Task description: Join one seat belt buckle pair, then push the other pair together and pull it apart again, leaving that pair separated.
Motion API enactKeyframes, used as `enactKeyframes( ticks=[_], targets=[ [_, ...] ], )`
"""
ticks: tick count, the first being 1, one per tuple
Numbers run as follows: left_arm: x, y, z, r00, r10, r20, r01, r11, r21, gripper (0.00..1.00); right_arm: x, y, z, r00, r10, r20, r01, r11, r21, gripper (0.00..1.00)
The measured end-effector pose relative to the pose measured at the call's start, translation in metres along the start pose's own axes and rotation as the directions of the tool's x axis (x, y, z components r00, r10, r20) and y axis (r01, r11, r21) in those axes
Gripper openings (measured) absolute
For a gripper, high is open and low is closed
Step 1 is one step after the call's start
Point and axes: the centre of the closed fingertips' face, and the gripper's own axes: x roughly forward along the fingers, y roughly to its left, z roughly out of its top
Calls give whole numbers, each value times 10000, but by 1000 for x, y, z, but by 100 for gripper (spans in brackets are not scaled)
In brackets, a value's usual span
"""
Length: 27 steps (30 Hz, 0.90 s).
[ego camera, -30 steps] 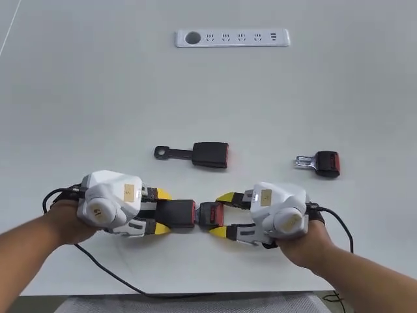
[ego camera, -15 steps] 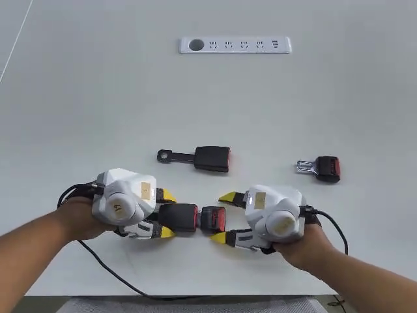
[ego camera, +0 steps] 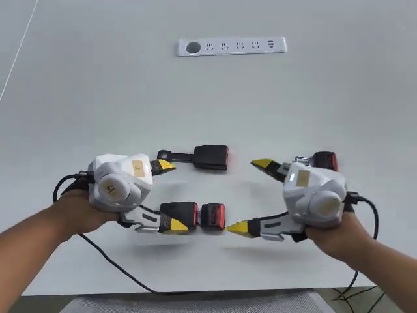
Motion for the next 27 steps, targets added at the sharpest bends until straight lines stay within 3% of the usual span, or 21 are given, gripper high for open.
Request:
enactKeyframes(
  ticks=[1, 4, 8, 13, 19, 23, 27],
  targets=[
    [-1, 6, 0, 9996, 240, -133, -237, 9995, 207, 77, -5, -6, -1, 10000, -59, -5, 59, 9999, -96, 89],
    [-2, 13, 9, 9998, 208, 15, -208, 9998, -55, 77, -23, -32, -11, 9990, -413, -143, 412, 9991, -112, 89],
    [3, 30, 11, 9993, 347, -129, -344, 9991, 235, 77, -44, -59, -20, 9965, -821, -178, 821, 9966, 6, 88],
    [8, 52, 16, 9980, 534, -337, -515, 9971, 553, 75, -63, -84, -38, 9954, -781, -547, 776, 9969, -106, 87],
    [25, 70, 25, 9988, 426, -254, -414, 9980, 479, 74, -81, -114, -64, 9936, -475, -1026, 547, 9962, 679, 86],
    [43, 74, 22, 9989, 174, -425, -151, 9983, 556, 73, -86, -123, -83, 9911, -100, -1326, 235, 9946, 1009, 81],
    [57, 77, 18, 9985, -55, -551, 94, 9974, 721, 70, -86, -123, -94, 9878, 440, -1495, -266, 9928, 1168, 78]
  ],
)
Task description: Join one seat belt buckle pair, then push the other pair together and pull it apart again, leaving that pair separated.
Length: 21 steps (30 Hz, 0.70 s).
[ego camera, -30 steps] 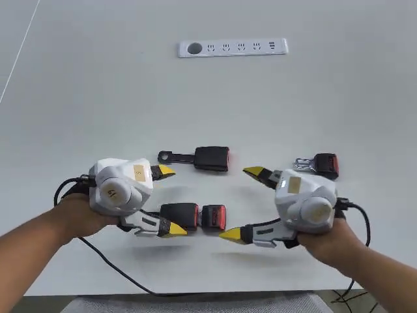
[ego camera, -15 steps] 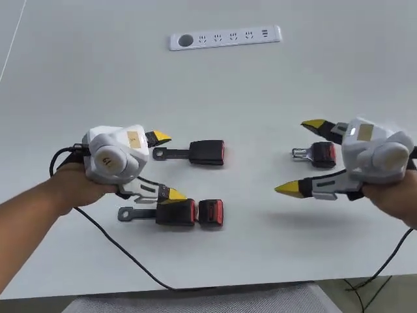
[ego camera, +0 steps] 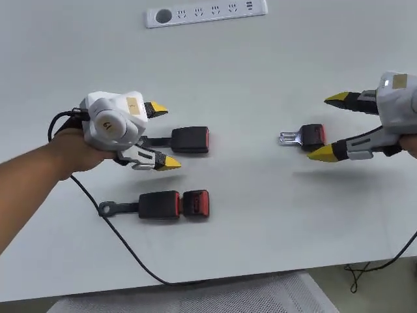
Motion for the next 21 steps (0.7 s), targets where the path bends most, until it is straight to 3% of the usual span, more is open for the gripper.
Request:
enactKeyframes(
  ticks=[4, 10, 11, 17, 21],
  targets=[
    [11, 5, -3, 9998, -192, -43, 191, 9998, -54, 70, 7, 3, -12, 9976, 588, -357, -587, 9983, 39, 75],
    [22, 4, -9, 9986, -521, -79, 519, 9984, -201, 67, 15, 2, -19, 9923, 1054, -644, -1056, 9944, 6, 71],
    [24, 3, -9, 9982, -599, -80, 598, 9981, -149, 67, 16, 2, -14, 9932, 1104, -376, -1114, 9934, -272, 70],
    [29, 2, -4, 9962, -864, 105, 865, 9962, -103, 63, 16, 4, -19, 9897, 1302, -598, -1322, 9907, -321, 62],
    [28, -1, 0, 9946, -1001, 276, 1000, 9950, 54, 52, 14, 8, -21, 9880, 1390, -668, -1416, 9893, -356, 54]
  ],
)
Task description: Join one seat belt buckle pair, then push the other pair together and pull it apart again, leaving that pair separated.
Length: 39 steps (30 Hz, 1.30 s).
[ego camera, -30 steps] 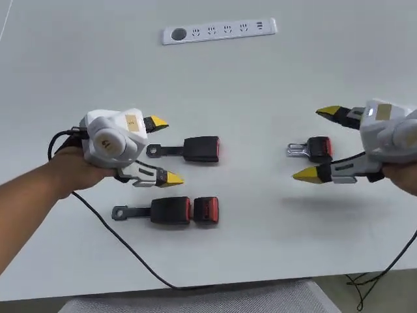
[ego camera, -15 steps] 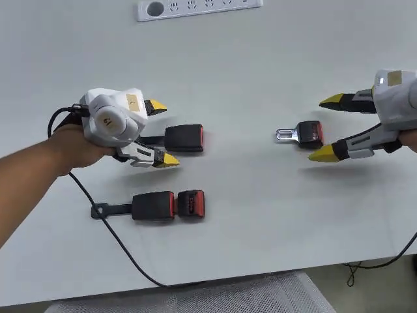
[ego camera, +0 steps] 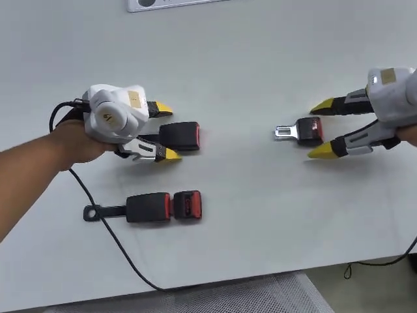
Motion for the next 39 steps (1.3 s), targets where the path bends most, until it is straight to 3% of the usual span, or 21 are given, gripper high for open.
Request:
enactKeyframes(
  ticks=[5, 6, 7, 8, 13, 22, 29, 39],
  targets=[
    [0, -3, 1, 9999, -157, -22, 157, 9998, 137, 44, -1, -2, -5, 9995, -230, -215, 222, 9991, -357, 43],
    [1, -5, 0, 9998, -216, -12, 216, 9994, 262, 40, -2, -8, -8, 9978, -510, -418, 469, 9945, -938, 38],
    [2, -8, 4, 9992, -364, 148, 355, 9976, 587, 36, -1, -5, -9, 9987, -285, -427, 238, 9939, -1074, 35],
    [2, -7, 1, 9998, -218, 18, 218, 9990, 382, 36, -1, -6, -9, 9988, -310, -379, 270, 9944, -1024, 35],
    [2, -8, 0, 9998, -221, 22, 220, 9981, 571, 35, 0, -8, -9, 9991, -315, -284, 288, 9955, -904, 35],
    [2, -8, -1, 9994, -352, -45, 354, 9971, 679, 35, -1, -9, -6, 9991, -247, 338, 265, 9982, -533, 34],
    [1, -8, -3, 9993, -353, -73, 357, 9974, 629, 35, 9, -5, 4, 9970, -179, 749, 200, 9994, -270, 34],
    [1, -7, -3, 9992, -352, -165, 361, 9975, 608, 35, 37, 3, 36, 9915, 76, 1297, 14, 9976, -694, 34]
  ],
)
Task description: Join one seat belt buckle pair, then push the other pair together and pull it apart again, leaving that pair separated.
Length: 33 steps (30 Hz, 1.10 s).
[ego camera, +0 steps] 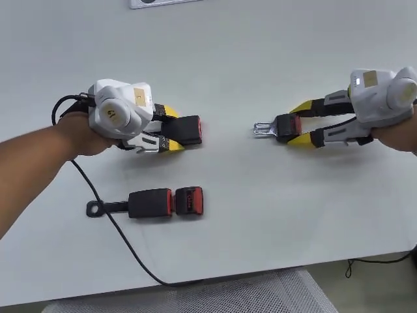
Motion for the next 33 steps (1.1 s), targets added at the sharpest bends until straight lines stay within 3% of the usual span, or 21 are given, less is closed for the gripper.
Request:
enactKeyframes(
  ticks=[9, 18, 33],
  targets=[
    [1, 1, 0, 9999, -7, -103, 6, 10000, -6, 35, 28, 2, 22, 9994, -53, 328, 60, 9998, -209, 34],
    [1, 1, 1, 9998, -19, -180, 19, 10000, -6, 35, 51, 2, 40, 9993, -196, 308, 201, 9997, -165, 34],
    [3, 2, 2, 9991, -176, -387, 182, 9997, 150, 35, 85, 11, 61, 9999, 16, 128, -12, 9994, -347, 34]
  ],
)
